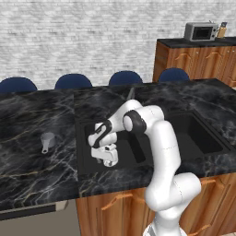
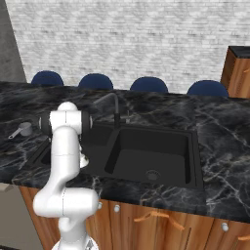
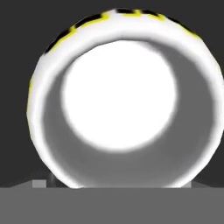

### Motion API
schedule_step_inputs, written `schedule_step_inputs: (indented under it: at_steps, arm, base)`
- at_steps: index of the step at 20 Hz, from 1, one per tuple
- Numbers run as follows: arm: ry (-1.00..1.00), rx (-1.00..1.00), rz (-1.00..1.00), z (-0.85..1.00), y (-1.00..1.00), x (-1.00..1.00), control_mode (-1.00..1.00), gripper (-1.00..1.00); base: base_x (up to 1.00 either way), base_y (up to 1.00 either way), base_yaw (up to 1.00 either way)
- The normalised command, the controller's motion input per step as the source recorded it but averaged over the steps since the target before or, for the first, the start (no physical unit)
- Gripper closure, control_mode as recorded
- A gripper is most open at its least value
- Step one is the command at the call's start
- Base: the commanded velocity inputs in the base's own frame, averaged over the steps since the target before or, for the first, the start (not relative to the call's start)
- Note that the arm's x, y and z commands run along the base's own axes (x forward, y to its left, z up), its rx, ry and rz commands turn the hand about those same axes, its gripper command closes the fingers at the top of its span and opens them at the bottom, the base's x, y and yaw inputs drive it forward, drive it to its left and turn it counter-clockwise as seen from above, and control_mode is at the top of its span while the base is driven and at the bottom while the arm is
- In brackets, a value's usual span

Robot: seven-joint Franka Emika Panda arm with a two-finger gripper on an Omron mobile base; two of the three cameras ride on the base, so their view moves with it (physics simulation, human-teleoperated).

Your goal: Move any existing items from the left basin to the right basin for drying. Then move the measuring cup from the counter to the left basin of the sink for washing.

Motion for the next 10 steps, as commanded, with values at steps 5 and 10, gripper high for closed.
schedule_step_inputs:
  at_steps: [5, 10]
  arm:
    - [0.00, 0.00, 0.00, -0.18, 0.01, 0.01, -1.00, 1.00]
    - [-0.01, 0.01, 0.00, -0.23, 0.00, -0.01, -1.00, 1.00]
  base:
    - [0.00, 0.00, 0.00]
    - [0.00, 0.00, 0.00]
